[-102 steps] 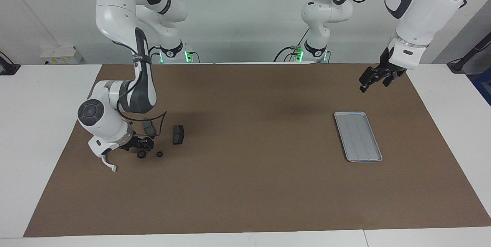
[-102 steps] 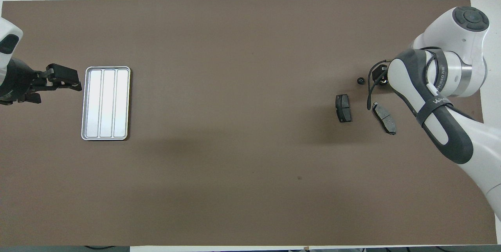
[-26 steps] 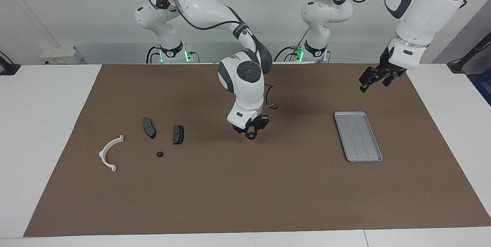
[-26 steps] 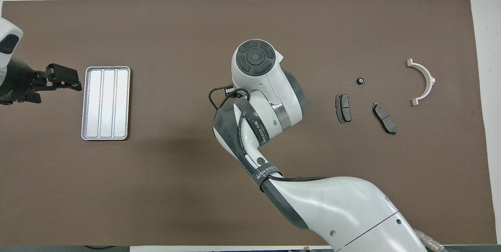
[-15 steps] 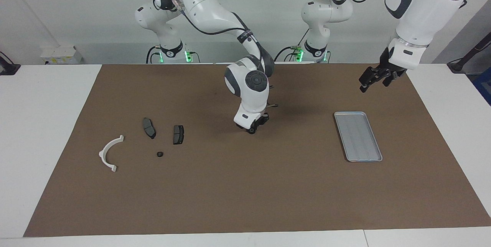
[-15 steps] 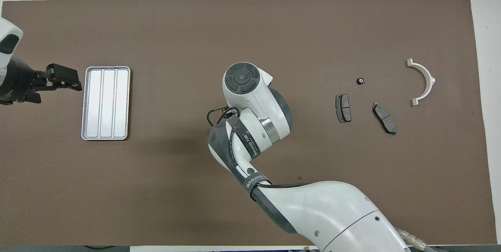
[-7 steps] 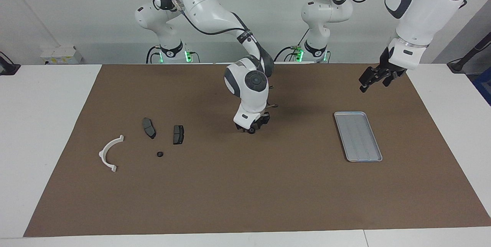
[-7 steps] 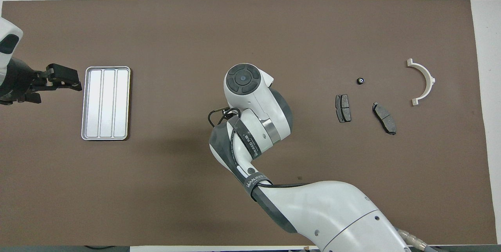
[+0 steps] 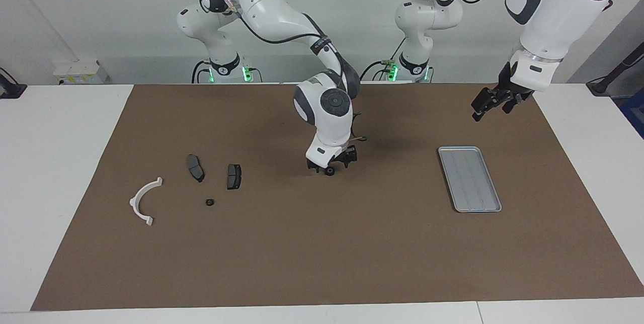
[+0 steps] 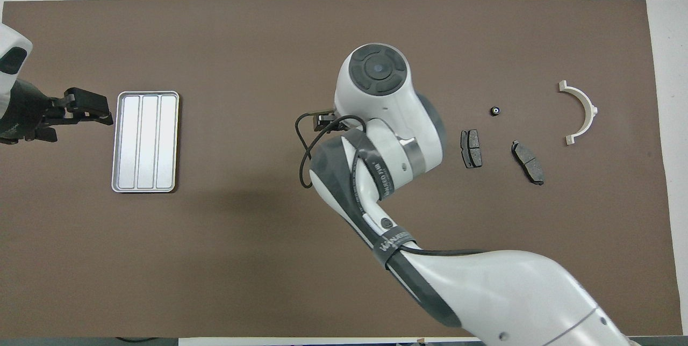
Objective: Pick bearing gear from pile to tray
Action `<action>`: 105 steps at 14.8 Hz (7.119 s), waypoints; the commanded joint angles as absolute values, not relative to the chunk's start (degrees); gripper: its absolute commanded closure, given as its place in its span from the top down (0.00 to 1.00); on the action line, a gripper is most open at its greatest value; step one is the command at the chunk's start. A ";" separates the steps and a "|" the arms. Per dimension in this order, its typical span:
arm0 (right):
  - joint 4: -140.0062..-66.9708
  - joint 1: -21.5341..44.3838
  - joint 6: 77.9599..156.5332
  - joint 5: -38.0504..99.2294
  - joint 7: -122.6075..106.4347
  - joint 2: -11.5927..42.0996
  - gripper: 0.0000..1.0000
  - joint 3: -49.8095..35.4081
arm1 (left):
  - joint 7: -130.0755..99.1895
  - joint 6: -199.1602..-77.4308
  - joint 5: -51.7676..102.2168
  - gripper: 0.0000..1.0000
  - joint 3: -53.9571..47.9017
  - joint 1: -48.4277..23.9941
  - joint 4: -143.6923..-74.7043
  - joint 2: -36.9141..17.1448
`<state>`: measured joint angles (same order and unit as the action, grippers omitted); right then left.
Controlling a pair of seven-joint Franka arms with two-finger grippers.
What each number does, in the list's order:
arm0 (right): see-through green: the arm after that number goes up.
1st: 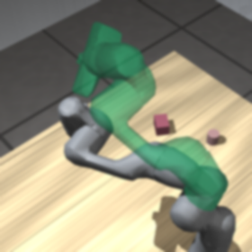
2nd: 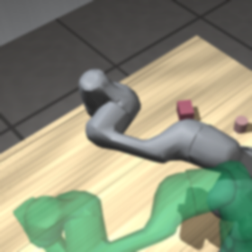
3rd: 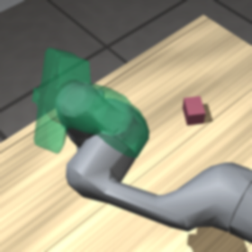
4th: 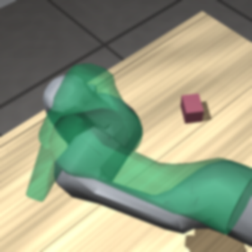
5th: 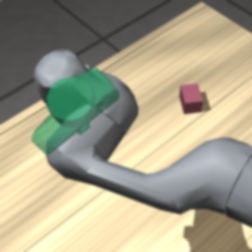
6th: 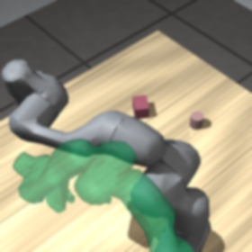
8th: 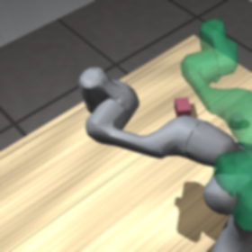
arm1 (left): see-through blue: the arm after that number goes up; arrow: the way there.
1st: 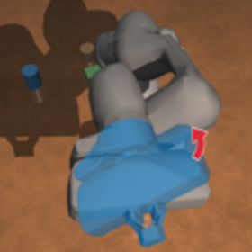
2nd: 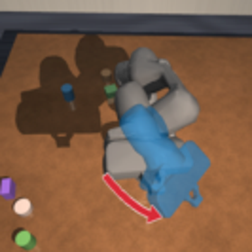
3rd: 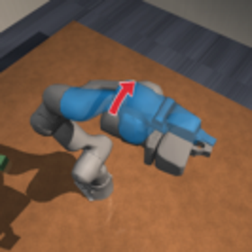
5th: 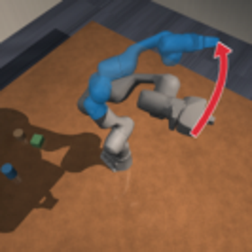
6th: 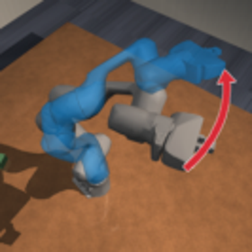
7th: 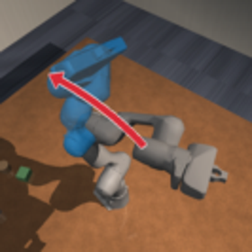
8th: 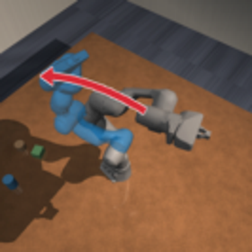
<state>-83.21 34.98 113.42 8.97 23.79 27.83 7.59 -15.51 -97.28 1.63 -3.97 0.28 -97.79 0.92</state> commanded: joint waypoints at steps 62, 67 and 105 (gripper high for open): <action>-100.28 5.19 122.08 0.44 2.64 27.77 0.80 1.67 | -67.68 -129.46 2.72 0.80 -3.25 -36.03 -99.67 -28.30; -100.20 5.19 122.17 0.53 3.43 27.86 0.48 1.58 | -67.68 -129.55 2.55 0.77 -3.16 -36.30 -100.02 -28.13; -77.62 42.88 114.16 9.15 26.01 33.91 0.00 7.20 | -11.35 -129.21 1.14 0.00 2.99 0.08 -117.69 -10.72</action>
<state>-82.29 41.22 113.65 8.70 24.44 28.91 5.88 -14.21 -127.85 1.51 3.61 -1.64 -114.15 -13.81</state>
